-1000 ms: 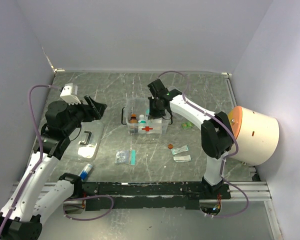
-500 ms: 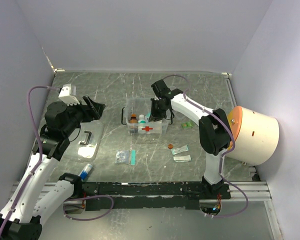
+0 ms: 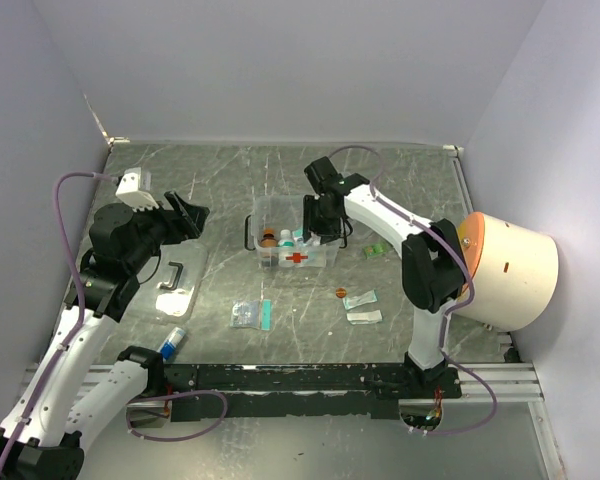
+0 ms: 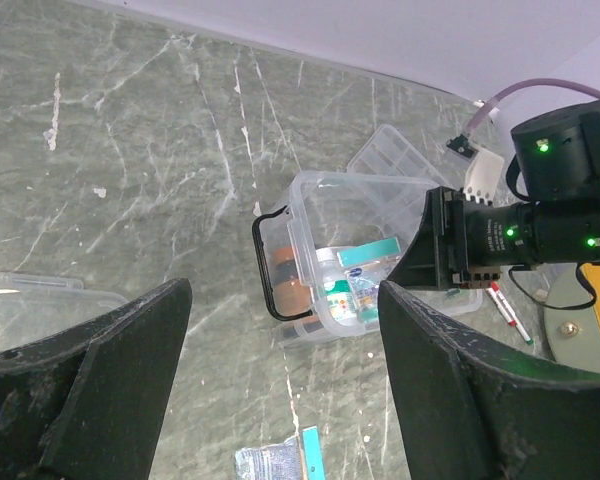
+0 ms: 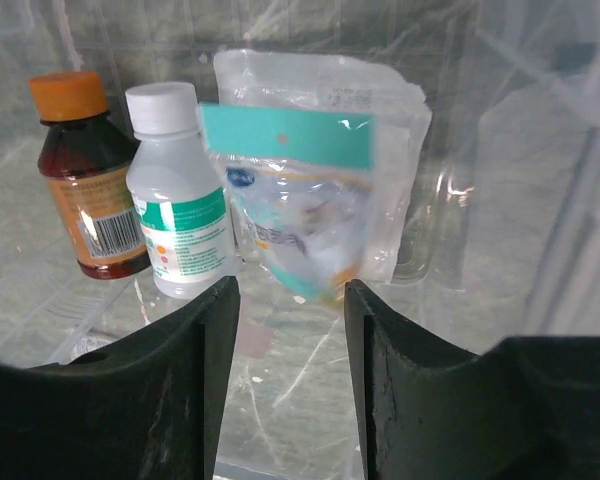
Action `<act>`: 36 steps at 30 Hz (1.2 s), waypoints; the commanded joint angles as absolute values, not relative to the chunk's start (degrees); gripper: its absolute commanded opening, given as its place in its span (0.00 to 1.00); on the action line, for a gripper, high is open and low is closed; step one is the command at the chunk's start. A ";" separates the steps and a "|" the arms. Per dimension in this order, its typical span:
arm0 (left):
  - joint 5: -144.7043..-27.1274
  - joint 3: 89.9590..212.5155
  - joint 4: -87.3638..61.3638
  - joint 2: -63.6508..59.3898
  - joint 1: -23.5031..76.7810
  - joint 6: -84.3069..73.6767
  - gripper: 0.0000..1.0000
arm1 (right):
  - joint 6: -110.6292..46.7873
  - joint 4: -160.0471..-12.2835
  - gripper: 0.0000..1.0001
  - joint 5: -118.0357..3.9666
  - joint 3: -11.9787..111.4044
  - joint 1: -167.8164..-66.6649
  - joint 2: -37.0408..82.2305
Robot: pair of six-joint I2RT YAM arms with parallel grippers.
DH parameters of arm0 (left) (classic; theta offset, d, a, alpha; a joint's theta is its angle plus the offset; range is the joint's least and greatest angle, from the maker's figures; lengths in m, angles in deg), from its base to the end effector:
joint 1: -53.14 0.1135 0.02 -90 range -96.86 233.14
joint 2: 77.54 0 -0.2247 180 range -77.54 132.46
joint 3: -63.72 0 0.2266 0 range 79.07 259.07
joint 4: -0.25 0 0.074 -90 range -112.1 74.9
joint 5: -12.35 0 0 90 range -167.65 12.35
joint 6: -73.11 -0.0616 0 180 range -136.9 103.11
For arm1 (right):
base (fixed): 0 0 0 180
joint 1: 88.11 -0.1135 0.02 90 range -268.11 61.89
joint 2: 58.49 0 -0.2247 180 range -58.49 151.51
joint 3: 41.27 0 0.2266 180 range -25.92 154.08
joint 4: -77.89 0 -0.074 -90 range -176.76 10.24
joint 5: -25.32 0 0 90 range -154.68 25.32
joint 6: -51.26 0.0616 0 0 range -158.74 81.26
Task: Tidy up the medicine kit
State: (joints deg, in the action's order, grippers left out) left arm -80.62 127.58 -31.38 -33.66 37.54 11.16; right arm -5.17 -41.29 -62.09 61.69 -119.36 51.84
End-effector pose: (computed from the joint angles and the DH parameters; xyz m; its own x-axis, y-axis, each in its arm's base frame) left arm 0.1954 -0.0579 0.3193 -0.3209 -0.3980 -0.8594 0.1887 0.8624 -0.4698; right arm 0.3176 0.1960 0.1693 -0.9558 0.0661 -0.2864 -0.0049 0.9707 0.2404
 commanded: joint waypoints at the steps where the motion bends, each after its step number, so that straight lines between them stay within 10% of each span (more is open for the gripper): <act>1: -79.20 128.05 -30.84 -33.77 37.41 11.14 0.86 | -7.19 -38.35 0.47 -68.85 64.77 -119.60 48.56; 20: -81.07 127.41 -30.05 -33.03 37.76 11.90 0.86 | -11.58 -45.82 0.50 -74.54 62.16 -124.77 51.24; 36: -87.70 126.82 -28.16 -29.49 37.76 11.52 0.86 | -11.52 -61.76 0.50 -68.16 43.39 -125.39 21.53</act>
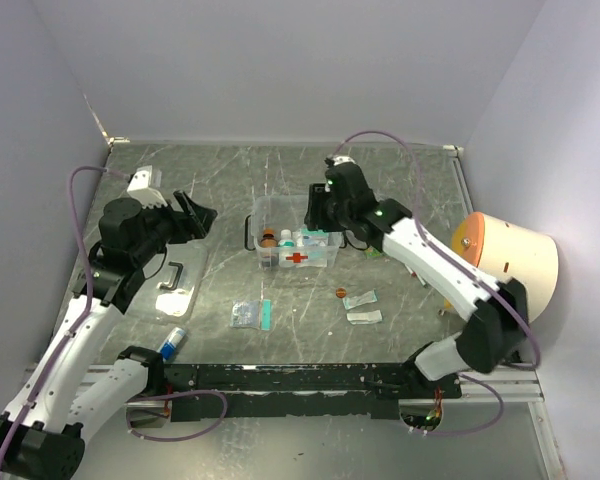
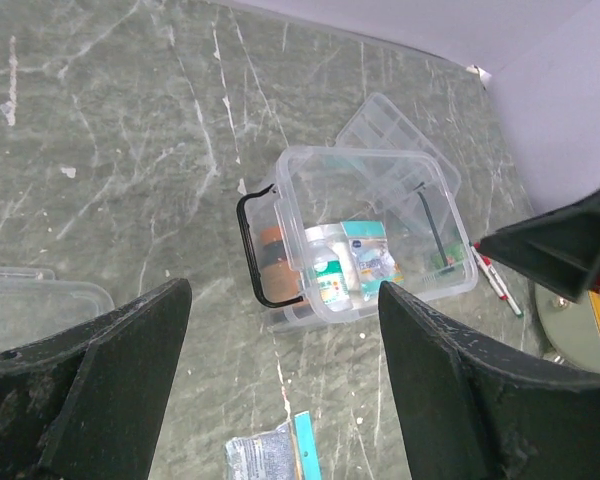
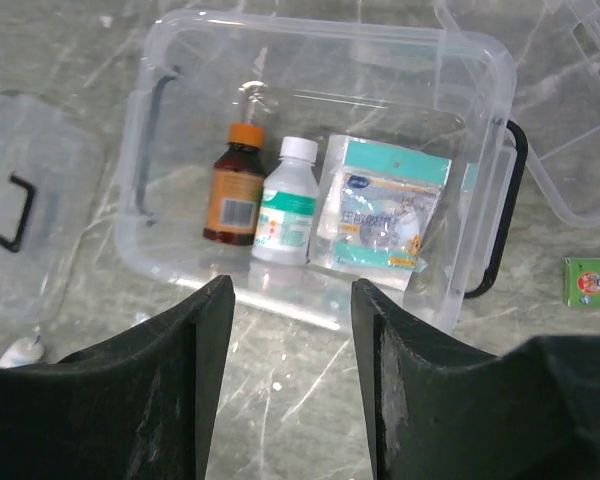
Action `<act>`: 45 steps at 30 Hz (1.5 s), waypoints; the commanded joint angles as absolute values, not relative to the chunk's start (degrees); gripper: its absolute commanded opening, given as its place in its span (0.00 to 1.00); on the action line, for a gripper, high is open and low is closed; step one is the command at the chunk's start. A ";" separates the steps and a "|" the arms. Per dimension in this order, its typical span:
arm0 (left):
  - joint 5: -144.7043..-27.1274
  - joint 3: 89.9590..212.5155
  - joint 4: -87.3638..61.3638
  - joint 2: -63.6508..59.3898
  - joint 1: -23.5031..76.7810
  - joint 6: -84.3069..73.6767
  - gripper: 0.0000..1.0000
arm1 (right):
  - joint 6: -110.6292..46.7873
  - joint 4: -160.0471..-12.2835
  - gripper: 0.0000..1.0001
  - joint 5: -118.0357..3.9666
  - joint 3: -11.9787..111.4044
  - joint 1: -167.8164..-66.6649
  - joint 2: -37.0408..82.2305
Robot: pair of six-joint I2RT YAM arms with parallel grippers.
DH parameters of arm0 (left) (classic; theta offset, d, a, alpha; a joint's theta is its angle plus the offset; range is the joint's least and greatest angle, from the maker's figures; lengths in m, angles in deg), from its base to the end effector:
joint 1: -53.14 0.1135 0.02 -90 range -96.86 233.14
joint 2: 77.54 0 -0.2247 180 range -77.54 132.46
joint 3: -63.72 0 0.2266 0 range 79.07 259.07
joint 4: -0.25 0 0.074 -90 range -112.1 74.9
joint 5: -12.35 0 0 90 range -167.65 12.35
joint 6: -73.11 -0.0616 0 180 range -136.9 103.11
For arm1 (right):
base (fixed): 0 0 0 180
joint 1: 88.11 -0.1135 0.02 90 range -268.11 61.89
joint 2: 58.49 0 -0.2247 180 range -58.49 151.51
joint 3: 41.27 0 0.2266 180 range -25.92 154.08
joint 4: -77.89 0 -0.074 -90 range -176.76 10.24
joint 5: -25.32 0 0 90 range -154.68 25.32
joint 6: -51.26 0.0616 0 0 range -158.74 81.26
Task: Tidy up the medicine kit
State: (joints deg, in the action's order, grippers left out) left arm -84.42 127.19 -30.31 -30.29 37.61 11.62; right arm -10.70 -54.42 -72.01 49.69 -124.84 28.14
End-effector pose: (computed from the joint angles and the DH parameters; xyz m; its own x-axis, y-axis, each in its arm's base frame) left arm 0.2062 -0.0648 0.3083 -0.3891 -0.3838 -0.8374 0.2164 0.8455 -0.4881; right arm 0.2700 0.1916 0.2622 -0.7296 0.0373 -0.6829 -0.1992 0.9436 0.2645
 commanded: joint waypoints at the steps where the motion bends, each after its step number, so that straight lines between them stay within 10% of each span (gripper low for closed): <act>1: -87.83 127.06 -28.59 -29.13 37.76 11.32 0.86 | -11.86 -63.38 0.51 -66.87 41.30 -125.79 19.51; 13: -82.81 126.17 -49.72 -29.24 37.76 21.30 0.77 | -11.12 -79.23 0.59 -68.00 26.04 -142.40 11.92; 45: -88.66 103.51 -39.55 -21.24 24.22 35.83 0.57 | 2.39 -79.10 0.43 -84.08 23.98 -156.31 30.97</act>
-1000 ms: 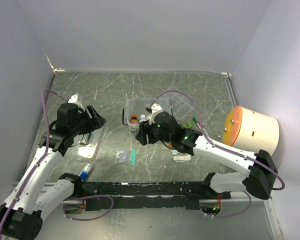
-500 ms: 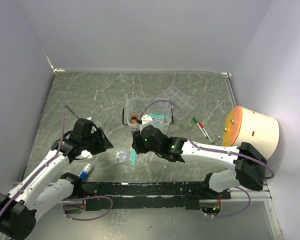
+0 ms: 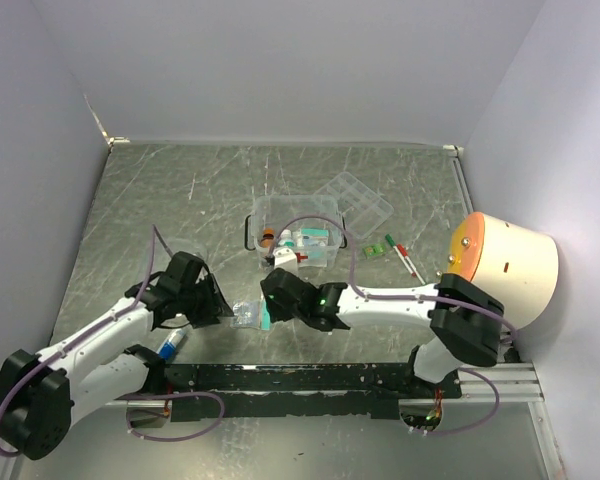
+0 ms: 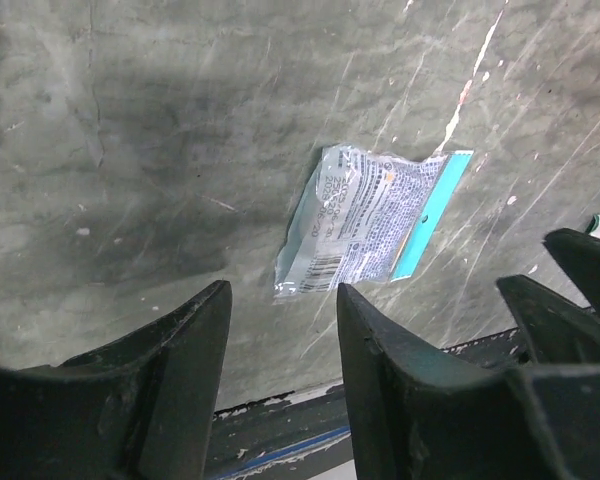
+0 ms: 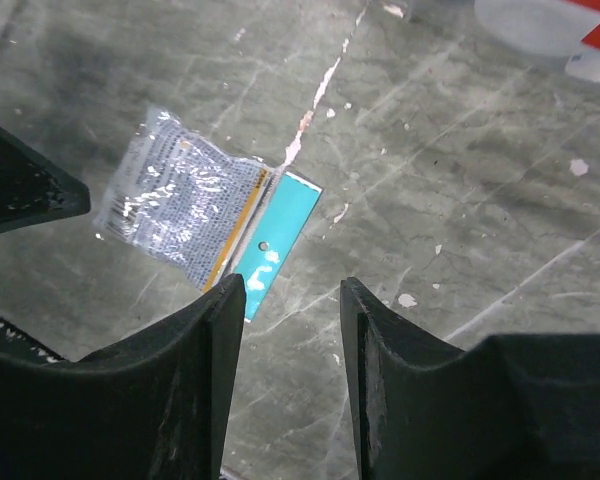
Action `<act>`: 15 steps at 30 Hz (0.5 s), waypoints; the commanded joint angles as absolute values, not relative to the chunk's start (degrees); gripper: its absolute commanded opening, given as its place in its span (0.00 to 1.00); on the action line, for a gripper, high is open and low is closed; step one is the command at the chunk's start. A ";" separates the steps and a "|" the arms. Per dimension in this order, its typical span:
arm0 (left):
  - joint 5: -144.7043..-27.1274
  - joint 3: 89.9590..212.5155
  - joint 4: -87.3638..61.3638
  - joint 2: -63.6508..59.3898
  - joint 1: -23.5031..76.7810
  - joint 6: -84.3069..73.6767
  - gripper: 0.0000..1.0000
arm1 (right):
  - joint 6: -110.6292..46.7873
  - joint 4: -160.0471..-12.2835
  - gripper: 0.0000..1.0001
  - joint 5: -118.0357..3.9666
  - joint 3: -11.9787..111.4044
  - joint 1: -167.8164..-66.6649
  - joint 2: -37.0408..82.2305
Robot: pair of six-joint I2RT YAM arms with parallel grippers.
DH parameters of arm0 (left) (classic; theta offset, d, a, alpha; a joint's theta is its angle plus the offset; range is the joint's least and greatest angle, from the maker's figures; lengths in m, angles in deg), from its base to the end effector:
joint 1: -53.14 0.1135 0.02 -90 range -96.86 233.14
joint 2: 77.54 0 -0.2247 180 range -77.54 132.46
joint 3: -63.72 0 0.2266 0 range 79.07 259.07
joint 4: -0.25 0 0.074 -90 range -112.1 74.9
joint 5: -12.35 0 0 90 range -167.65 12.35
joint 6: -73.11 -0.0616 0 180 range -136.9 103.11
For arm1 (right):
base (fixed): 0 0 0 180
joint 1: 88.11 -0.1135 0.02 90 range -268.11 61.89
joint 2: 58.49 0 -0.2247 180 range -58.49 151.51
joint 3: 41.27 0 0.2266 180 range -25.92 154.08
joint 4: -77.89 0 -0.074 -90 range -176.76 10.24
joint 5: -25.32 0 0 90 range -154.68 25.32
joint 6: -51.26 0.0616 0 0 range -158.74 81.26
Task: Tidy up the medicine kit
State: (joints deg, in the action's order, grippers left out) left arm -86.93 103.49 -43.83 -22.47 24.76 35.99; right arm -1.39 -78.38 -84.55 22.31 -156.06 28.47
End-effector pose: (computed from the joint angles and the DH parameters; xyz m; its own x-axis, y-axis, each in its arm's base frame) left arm 0.1524 -0.0936 0.1219 -0.8886 -0.4144 -0.1967 -0.2770 0.8266 -0.4899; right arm 0.1342 0.2756 0.1513 -0.6948 -0.1956 -0.6921 -0.4570 0.8631 0.2149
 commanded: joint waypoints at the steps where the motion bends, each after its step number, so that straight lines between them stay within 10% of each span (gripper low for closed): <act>1: -88.53 103.65 -39.57 -20.86 24.22 35.65 0.56 | 2.67 -79.44 0.43 -83.49 24.11 -156.29 31.69; 15: -91.66 102.71 -34.13 -14.03 24.20 33.78 0.42 | 2.39 -81.05 0.41 -77.55 26.93 -156.27 39.99</act>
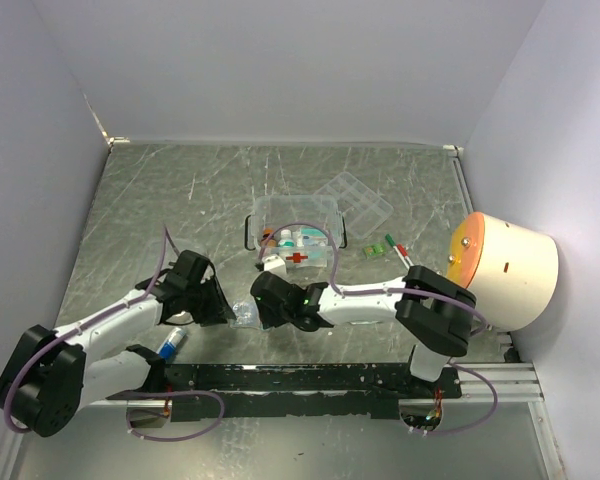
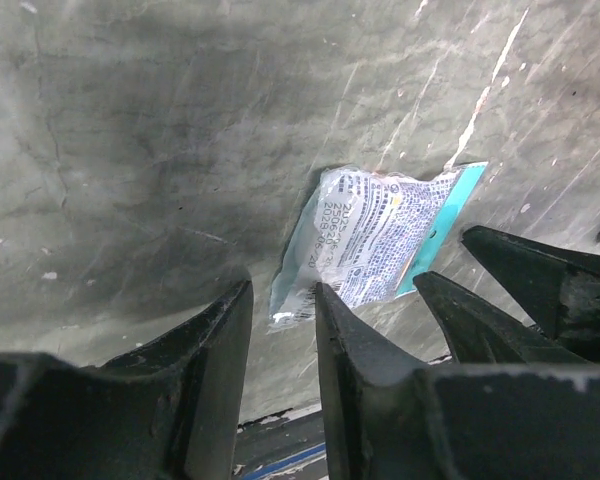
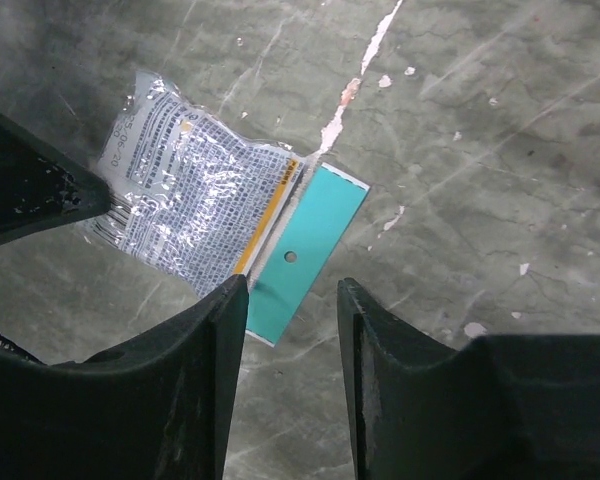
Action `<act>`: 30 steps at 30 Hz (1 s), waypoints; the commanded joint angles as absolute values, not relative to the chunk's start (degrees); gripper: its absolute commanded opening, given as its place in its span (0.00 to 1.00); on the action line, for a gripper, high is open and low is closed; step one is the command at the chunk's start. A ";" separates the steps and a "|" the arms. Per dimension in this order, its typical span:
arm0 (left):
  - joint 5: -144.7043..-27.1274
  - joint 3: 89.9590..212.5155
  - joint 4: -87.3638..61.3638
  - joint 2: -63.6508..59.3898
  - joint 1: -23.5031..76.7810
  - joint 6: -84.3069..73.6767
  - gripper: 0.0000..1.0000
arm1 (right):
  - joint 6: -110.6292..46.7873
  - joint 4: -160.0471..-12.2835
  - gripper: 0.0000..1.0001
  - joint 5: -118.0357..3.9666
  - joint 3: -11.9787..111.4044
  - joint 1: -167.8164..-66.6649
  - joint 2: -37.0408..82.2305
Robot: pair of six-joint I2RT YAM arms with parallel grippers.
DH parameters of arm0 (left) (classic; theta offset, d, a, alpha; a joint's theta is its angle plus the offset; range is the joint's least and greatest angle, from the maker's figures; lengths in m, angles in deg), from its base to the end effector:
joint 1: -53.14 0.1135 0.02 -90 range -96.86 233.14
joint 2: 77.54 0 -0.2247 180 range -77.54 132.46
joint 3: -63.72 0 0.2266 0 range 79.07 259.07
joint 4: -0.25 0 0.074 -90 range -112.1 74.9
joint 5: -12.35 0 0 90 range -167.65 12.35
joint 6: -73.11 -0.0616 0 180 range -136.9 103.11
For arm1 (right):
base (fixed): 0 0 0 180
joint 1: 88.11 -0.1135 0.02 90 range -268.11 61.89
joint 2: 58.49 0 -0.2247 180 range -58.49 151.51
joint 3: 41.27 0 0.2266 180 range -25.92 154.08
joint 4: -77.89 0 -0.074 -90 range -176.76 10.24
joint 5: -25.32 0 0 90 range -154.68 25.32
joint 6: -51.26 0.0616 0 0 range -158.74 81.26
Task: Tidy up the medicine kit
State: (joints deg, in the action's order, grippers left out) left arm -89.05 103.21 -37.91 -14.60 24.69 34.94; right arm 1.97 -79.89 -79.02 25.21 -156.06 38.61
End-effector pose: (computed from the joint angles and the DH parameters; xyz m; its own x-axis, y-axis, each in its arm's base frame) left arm 0.1609 -0.1010 0.1052 -0.9101 -0.3834 -0.1571 -0.2684 0.8345 -0.4813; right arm 0.1356 0.2941 0.1145 -0.7758 -0.2323 -0.5866 -0.4430 0.8626 0.2444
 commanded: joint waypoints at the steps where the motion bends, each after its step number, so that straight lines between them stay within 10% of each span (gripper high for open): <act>1: -91.97 102.71 -33.66 -14.01 24.22 33.67 0.38 | 2.35 -81.16 0.40 -77.18 26.91 -156.23 40.25; 10: -90.55 101.69 -31.04 -18.38 24.16 33.22 0.07 | 3.14 -82.70 0.36 -76.19 25.30 -155.64 39.62; 30: -92.96 112.04 -44.54 -19.72 24.22 36.33 0.07 | -34.53 -98.33 0.63 -83.86 17.78 -160.04 27.68</act>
State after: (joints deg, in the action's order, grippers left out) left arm -90.10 109.46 -40.69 -20.85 24.54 34.57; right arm -20.98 -90.25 -78.43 21.48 -158.96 28.93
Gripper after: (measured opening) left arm 0.075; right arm 0.644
